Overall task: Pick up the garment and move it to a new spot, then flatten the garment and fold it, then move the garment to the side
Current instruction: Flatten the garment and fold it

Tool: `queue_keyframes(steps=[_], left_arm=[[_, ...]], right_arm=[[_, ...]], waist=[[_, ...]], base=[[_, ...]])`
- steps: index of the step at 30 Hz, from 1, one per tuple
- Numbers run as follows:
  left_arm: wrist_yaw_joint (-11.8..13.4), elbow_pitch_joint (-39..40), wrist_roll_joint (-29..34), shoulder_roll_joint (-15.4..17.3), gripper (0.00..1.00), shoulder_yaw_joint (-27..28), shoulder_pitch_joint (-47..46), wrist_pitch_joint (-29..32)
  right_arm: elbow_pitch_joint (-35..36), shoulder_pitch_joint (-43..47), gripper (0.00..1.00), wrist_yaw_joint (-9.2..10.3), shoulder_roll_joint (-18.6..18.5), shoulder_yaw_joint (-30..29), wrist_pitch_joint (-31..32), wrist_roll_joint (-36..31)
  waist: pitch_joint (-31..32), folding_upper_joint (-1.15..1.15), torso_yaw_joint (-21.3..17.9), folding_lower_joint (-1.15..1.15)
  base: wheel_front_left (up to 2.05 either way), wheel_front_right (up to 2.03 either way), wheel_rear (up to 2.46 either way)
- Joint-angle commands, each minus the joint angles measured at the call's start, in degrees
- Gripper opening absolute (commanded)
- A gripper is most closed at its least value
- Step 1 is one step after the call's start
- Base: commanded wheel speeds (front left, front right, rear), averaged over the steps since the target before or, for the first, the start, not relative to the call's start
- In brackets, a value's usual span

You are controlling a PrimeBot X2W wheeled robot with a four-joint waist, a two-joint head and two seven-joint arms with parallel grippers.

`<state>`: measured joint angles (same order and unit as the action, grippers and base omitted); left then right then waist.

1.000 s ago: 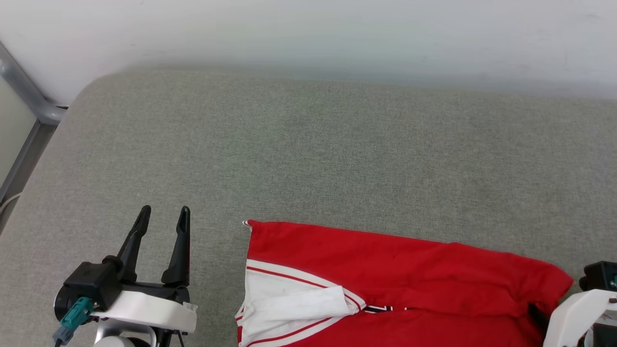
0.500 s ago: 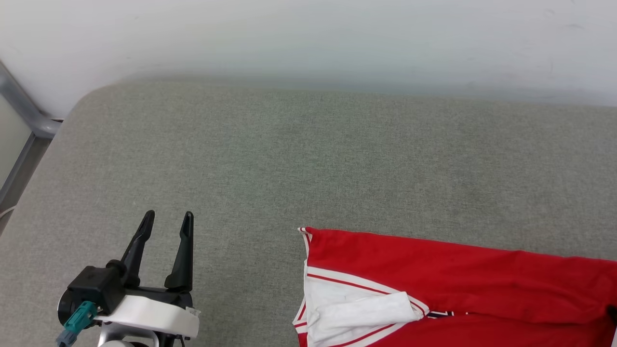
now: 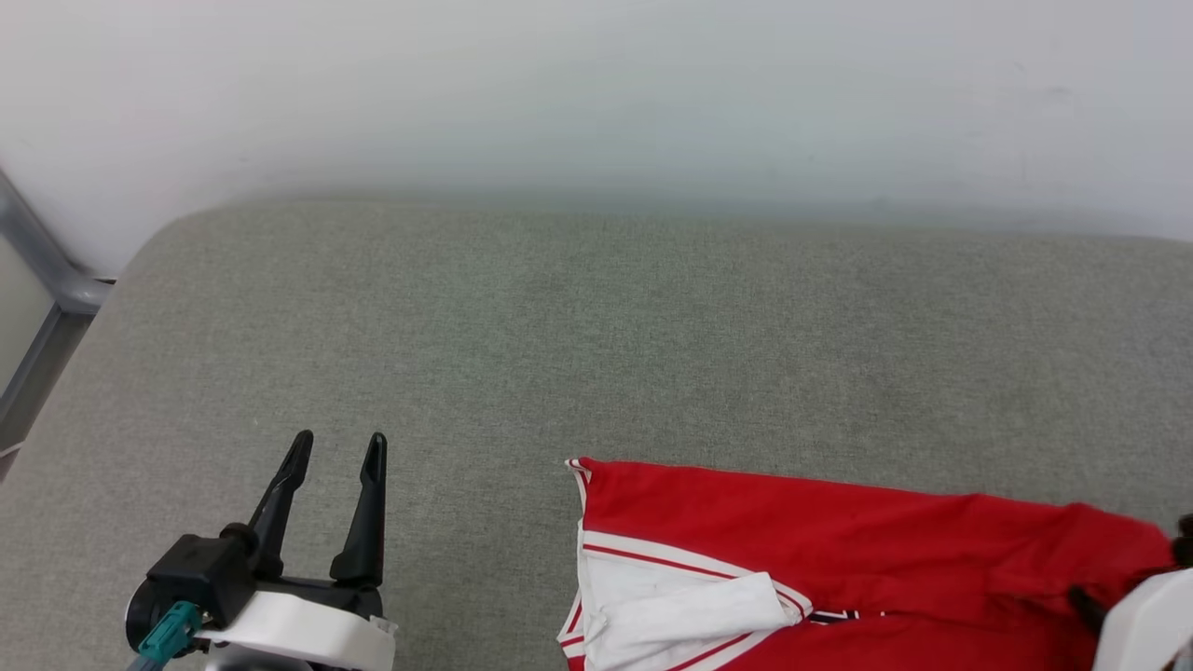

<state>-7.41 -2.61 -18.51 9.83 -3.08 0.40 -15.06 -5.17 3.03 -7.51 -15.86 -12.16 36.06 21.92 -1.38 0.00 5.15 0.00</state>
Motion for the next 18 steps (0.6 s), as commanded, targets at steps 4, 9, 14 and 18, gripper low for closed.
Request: queue_keyframes(steps=[4,9,14,18], left_arm=[[-0.1,-0.2,-0.25,-0.3,1.0,-0.34,0.74,-0.14],[-0.1,-0.27,-0.53,-0.36,1.0,-0.74,1.05,-0.13],[-0.1,-0.41,-0.7,-0.2,1.0,-0.82,1.03,-0.14],[-0.1,-0.55,-0.73,0.02,1.0,-0.82,0.86,-0.14]], right_arm=[[5.3,2.02,0.0,0.05,3.22,4.14,3.5,1.98],[9.83,2.34,0.0,0.05,7.42,9.71,6.78,3.42],[11.7,0.95,0.0,0.05,10.67,13.63,8.63,5.09],[12.04,-0.5,0.0,0.05,12.51,17.19,9.73,6.67]], waist=[[0.89,0.0,0.33,0.0],[1.24,0.0,1.06,0.0],[1.32,0.0,1.89,0.0],[1.42,0.0,2.74,0.0]], base=[[0.0,0.0,0.0],[0.0,0.0,0.0],[0.0,0.0,0.0],[0.0,0.0,0.0]])
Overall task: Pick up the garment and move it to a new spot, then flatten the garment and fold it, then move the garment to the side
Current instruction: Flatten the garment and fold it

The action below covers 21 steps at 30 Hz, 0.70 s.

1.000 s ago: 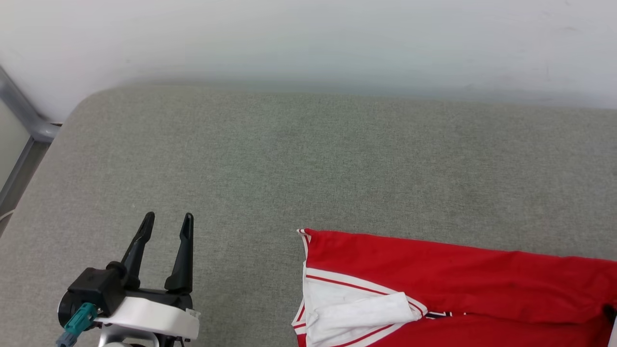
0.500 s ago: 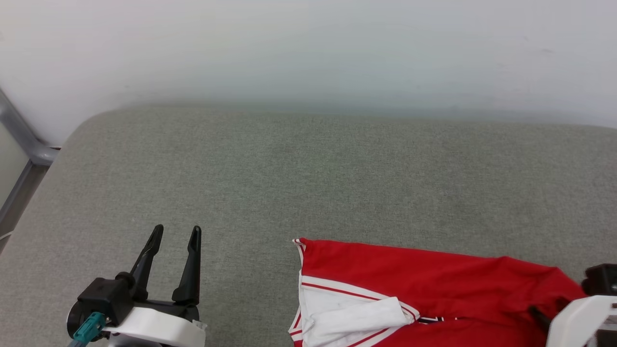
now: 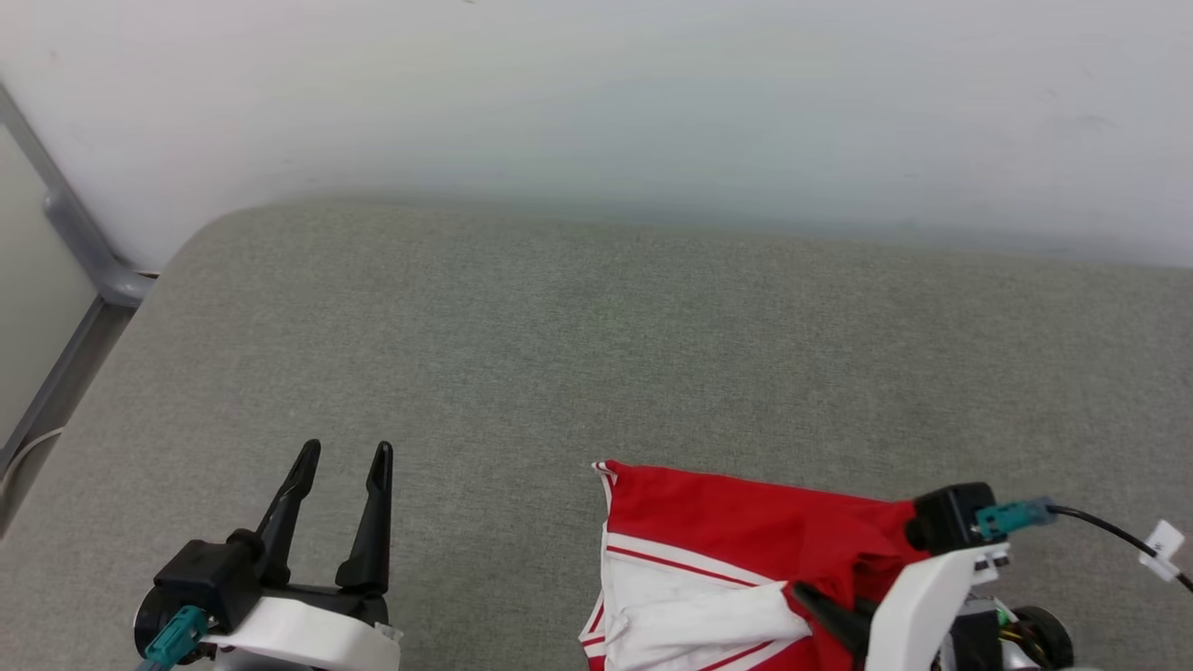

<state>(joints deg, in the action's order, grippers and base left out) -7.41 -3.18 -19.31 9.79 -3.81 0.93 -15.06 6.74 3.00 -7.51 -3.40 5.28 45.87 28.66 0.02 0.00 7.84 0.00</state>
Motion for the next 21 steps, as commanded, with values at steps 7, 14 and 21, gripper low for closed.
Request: queue_keyframes(steps=[7,14,21], left_arm=[[-0.1,-0.31,-0.15,0.38,1.0,-0.48,0.08,-0.13],[-0.1,-0.45,-0.3,0.58,1.0,-0.9,-0.63,-0.13],[-0.1,-0.26,-0.13,0.25,1.0,-1.34,-1.2,-0.13]], right_arm=[[-3.32,-3.94,0.0,0.05,0.61,5.64,-3.28,6.56],[-10.14,-8.07,0.0,0.04,0.6,11.59,-8.34,7.88],[-18.95,-12.06,1.0,0.04,0.61,13.88,-14.53,6.93]], waist=[[0.19,0.0,1.51,0.0],[-0.16,0.0,2.89,0.0],[-1.11,0.0,4.2,0.0]], base=[[0.0,0.0,0.0],[0.0,0.0,0.0],[0.0,0.0,0.0]])
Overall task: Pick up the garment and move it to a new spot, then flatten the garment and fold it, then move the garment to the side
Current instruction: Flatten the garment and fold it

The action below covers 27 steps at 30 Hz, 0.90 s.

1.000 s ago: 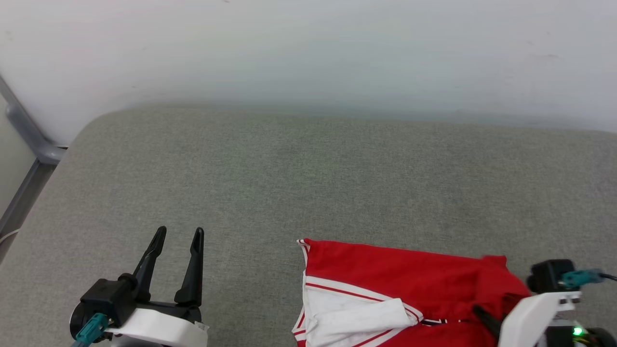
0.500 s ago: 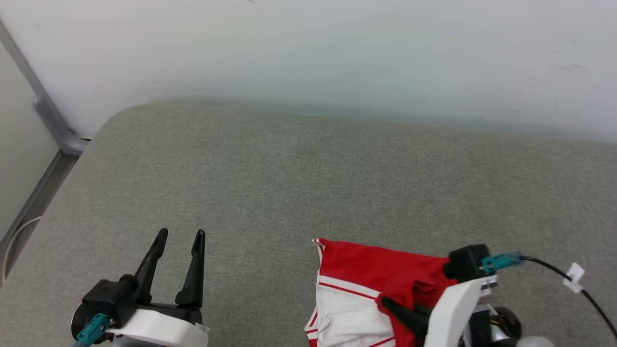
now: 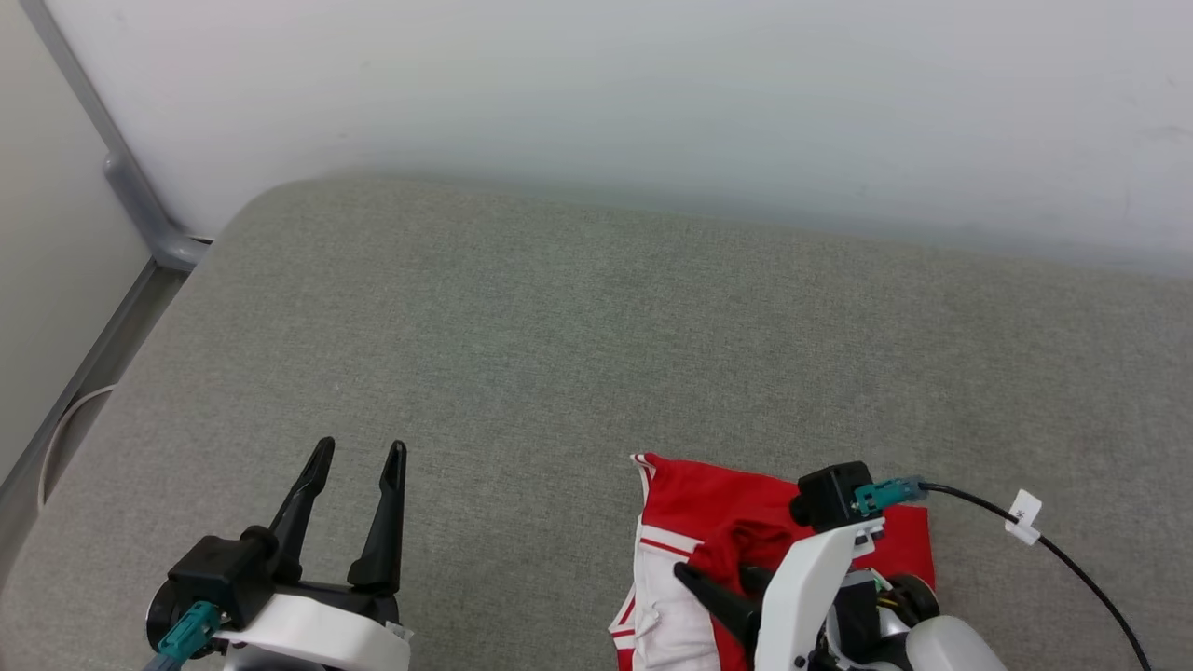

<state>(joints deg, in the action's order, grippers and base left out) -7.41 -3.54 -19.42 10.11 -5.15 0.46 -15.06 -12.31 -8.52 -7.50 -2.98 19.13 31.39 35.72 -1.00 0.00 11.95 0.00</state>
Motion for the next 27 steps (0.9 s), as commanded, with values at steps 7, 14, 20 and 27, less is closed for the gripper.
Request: queue_keyframes(steps=[7,14,20,27], left_arm=[[-0.11,-0.1,0.25,-0.27,1.0,0.3,-0.14,-0.13],[-0.11,0.23,0.57,-0.79,1.0,0.49,0.38,-0.13],[-0.11,1.18,0.7,-1.1,1.0,0.38,0.65,-0.13],[-0.11,3.24,1.45,-1.71,1.0,0.12,0.49,-0.13]], right_arm=[[-2.11,-2.15,1.0,0.03,0.12,7.51,-2.49,5.61],[-3.34,-4.52,1.0,0.03,0.13,5.67,-6.02,4.51],[-1.41,-7.91,1.0,0.03,-0.91,2.74,-9.94,-8.97],[2.81,-10.7,1.0,0.04,-12.79,-3.51,-22.02,-23.18]], waist=[[0.2,0.0,0.29,0.0],[1.12,0.0,-0.38,0.0],[1.34,0.0,-1.64,0.0],[1.46,0.0,-4.0,0.0]], base=[[0.0,0.0,0.0],[0.0,0.0,0.0],[0.0,0.0,0.0],[0.0,0.0,0.0]])
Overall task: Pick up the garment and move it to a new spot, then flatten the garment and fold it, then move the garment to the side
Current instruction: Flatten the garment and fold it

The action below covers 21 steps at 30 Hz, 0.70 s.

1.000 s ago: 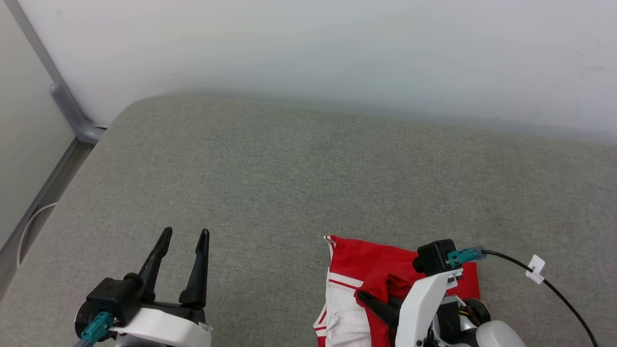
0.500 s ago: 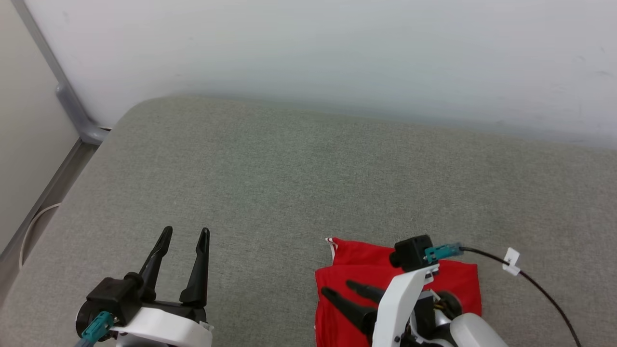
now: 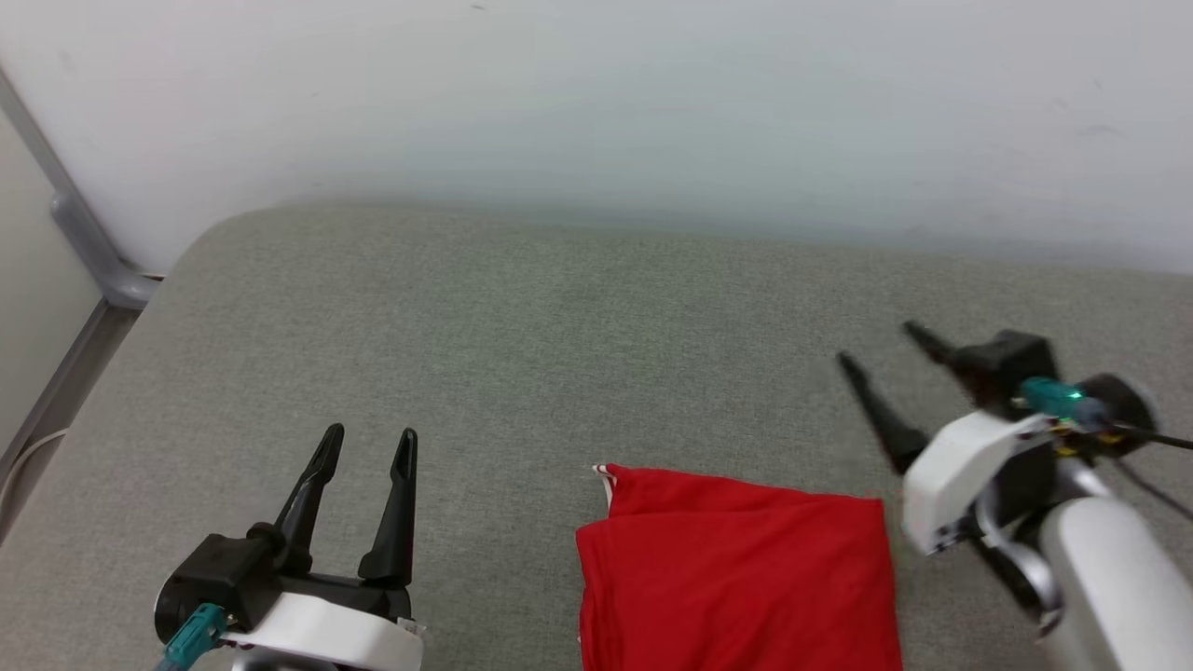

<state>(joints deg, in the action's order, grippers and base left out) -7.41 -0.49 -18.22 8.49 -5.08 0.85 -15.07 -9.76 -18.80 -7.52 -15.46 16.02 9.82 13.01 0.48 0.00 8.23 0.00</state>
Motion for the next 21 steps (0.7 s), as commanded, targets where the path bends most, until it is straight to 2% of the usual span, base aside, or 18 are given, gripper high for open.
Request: queue_keyframes(steps=[1,5,9,16,21], left_arm=[[-0.11,0.47,0.41,-0.11,1.0,-0.01,0.1,-0.12],[-0.11,1.4,0.72,-0.35,1.0,-0.31,-0.03,-0.12],[-0.11,2.15,0.89,-0.53,1.0,-0.23,-0.14,-0.12],[-0.11,2.7,1.35,-0.9,1.0,-0.39,0.98,-0.12],[-0.11,2.34,1.7,-1.01,1.0,-0.91,1.43,-0.12]], right_arm=[[0.57,-0.07,1.0,0.07,-1.14,-1.75,-1.61,-1.0],[2.29,2.66,1.0,0.06,-3.54,-6.81,-5.15,-2.68],[4.84,6.33,1.0,0.06,-4.01,-11.55,-7.63,-2.5],[10.27,14.39,1.0,0.06,0.14,-19.11,-12.91,-3.08],[11.63,18.87,1.0,0.06,3.18,-22.01,-15.25,-3.83]], waist=[[-0.13,0.0,-0.52,0.0],[-0.47,0.0,-1.37,0.0],[-0.92,0.0,-1.99,0.0],[-1.42,0.0,-2.57,0.0],[-1.62,0.0,-2.69,0.0]], base=[[0.0,0.0,0.0],[0.0,0.0,0.0],[0.0,0.0,0.0],[0.0,0.0,0.0],[0.0,0.0,0.0]])
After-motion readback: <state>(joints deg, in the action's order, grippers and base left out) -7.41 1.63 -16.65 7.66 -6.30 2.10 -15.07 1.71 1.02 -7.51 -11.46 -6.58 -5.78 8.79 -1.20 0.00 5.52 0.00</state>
